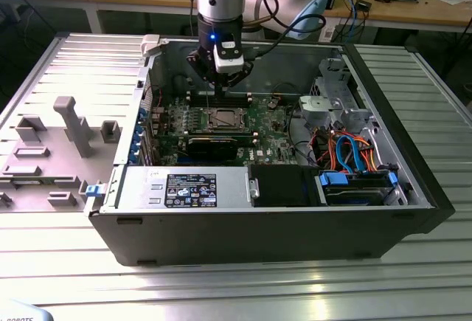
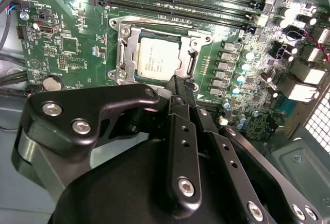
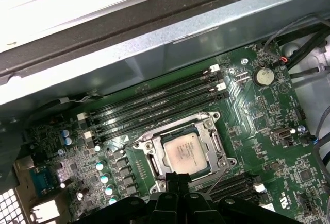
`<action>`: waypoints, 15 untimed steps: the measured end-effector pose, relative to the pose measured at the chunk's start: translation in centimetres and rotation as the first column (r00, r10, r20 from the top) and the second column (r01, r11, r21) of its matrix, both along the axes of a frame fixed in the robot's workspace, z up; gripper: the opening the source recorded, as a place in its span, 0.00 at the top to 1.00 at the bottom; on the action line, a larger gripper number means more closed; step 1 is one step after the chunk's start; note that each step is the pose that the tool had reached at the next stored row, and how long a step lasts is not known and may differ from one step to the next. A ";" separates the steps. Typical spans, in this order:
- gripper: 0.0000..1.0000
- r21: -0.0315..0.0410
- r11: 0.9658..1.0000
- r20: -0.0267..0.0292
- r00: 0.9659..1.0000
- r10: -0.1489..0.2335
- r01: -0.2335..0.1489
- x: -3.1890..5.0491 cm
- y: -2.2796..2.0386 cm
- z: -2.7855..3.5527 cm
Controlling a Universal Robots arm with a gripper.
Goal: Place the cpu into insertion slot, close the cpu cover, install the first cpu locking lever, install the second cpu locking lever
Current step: 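Install the first cpu locking lever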
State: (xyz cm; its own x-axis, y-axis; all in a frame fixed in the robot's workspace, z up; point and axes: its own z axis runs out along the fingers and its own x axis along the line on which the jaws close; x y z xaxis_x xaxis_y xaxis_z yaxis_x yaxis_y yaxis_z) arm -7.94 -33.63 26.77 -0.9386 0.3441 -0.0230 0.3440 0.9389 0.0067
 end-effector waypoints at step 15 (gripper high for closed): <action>0.89 0.001 1.000 0.000 1.000 0.005 -0.005 -0.67 -0.05 -0.01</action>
